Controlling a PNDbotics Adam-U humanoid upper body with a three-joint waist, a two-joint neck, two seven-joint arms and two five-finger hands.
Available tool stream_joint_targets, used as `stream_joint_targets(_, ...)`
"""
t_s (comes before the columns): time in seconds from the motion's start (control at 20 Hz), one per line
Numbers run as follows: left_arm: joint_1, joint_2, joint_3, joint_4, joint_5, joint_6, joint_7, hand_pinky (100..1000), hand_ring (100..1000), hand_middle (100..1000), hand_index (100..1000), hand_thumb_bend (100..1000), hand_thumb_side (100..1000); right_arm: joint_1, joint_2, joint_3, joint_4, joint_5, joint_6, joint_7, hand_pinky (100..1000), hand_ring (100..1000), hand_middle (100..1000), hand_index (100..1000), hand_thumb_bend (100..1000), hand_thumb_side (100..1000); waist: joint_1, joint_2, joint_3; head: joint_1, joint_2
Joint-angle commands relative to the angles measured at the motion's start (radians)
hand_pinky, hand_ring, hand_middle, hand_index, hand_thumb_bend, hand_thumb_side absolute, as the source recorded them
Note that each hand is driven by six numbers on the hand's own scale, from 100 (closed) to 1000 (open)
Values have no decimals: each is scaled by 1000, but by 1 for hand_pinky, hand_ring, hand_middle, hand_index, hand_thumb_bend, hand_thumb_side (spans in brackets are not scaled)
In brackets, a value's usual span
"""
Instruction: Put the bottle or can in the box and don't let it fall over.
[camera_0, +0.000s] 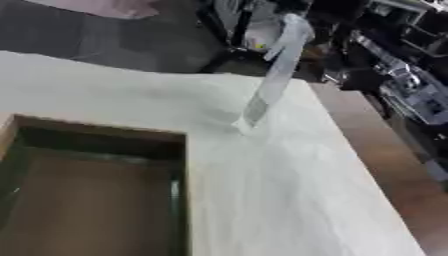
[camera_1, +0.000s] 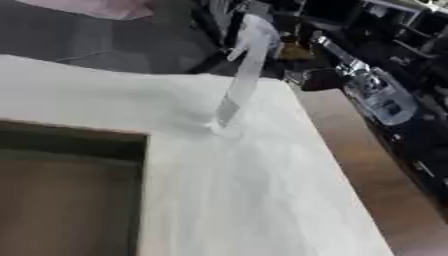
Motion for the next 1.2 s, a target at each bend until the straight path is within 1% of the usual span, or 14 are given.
stream_joint_targets(0.05,5,3,6,-20,-7,1,-4,599,362,764,843,134,845,-3,-43,-20,-13,-12,1,-10,933,1000,995,917,328,337,5,-15,-1,-6,-14)
stream_joint_targets(0.1,6,2,7,-20,-9,1,-3,600,361,765,843,118,853,-3,-43,-21,-13,-14,3,-14,931,1000,992,917,333,369,5,-14,-1,-7,-14)
stream_joint_targets(0.15,9,1,8,-20,-11,2,-3,600,361,765,842,134,846,-2,-44,-23,-13,-17,3,-18,930,1000,989,918,342,321,5,-15,-3,-8,-12)
stream_joint_targets(0.2,12,0,9,-20,-13,2,-2,600,361,765,842,134,846,-2,-45,-25,-15,-21,3,-24,927,1000,982,919,352,308,5,-16,-5,-9,-10)
stream_joint_targets(0.4,17,-1,11,-20,-17,5,2,600,361,765,841,134,846,2,-51,-31,-20,-33,2,-51,927,1000,981,919,356,303,4,-20,-11,-9,-6)
stream_joint_targets(0.45,18,0,11,-20,-16,6,2,601,362,765,840,135,844,0,-53,-34,-22,-37,0,-60,923,1000,975,928,388,262,3,-26,-16,-12,0)
stream_joint_targets(0.6,20,5,11,-20,-15,13,1,601,362,765,840,136,843,-2,-63,-37,-32,-59,1,-86,921,1000,972,927,402,244,1,-40,-24,-18,13)
stream_joint_targets(0.9,23,1,16,-20,-16,14,4,602,363,766,840,136,844,-7,-62,-30,-52,-63,12,-111,920,1000,971,927,401,242,-5,-45,-14,-31,4)
stream_joint_targets(1.0,23,1,16,-20,-17,14,4,602,363,766,840,136,844,-11,-61,-28,-56,-63,16,-113,920,1000,971,927,401,242,-6,-44,-12,-33,2)
stream_joint_targets(1.2,21,-3,13,-20,-21,13,-1,603,362,766,840,136,846,-38,-53,-11,-76,-60,22,-101,922,1000,972,926,393,245,-15,-38,6,-49,-3)
